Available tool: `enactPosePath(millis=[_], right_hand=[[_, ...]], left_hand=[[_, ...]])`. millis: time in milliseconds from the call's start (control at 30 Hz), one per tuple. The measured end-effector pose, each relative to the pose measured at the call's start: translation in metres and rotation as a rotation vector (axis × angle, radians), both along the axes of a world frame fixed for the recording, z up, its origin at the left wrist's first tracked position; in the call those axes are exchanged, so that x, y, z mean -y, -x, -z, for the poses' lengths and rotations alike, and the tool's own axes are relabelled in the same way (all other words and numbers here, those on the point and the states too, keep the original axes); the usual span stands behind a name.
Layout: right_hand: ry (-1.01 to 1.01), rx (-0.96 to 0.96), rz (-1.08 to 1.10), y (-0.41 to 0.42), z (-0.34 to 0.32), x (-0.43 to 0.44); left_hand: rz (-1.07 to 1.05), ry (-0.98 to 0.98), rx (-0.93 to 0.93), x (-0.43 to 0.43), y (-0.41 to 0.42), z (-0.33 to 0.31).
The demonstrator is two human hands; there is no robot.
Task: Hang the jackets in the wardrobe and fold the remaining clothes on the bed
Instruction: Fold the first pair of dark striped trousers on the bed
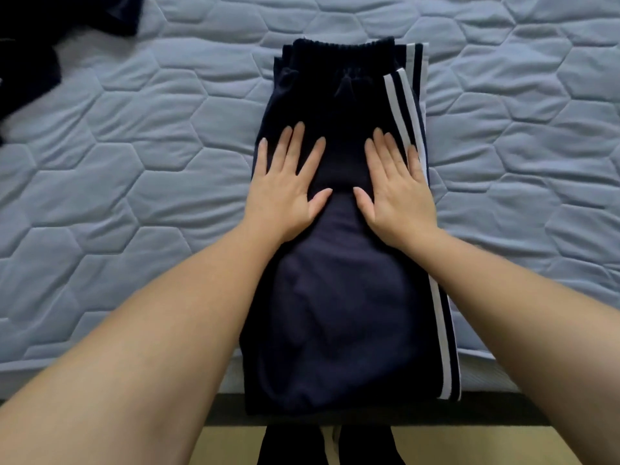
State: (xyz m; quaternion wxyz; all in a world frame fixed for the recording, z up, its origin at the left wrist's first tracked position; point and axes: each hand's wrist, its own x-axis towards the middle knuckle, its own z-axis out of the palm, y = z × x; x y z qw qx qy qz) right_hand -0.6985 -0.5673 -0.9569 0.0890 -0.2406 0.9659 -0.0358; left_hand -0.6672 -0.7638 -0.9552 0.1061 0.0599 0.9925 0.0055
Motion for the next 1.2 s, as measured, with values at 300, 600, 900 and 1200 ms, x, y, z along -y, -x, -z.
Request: enactPosePath(millis=[300,600,900,1200], right_hand=[[-0.030,0.212,0.151,-0.079,-0.045,-0.034],[0.516,0.633,1.142,-0.189,-0.086,-0.059],[0.636,1.059,1.227,-0.191,-0.152,-0.082],[0.701,1.348,1.412,-0.179,-0.255,-0.094]], left_hand=[[-0.300,-0.133,0.135,-0.004,-0.080,-0.046],[-1.309,-1.040,0.417,-0.012,-0.185,-0.091],[-1.375,-1.056,0.861,-0.004,-0.207,-0.157],[-1.403,-1.002,0.983,0.003,-0.194,-0.264]])
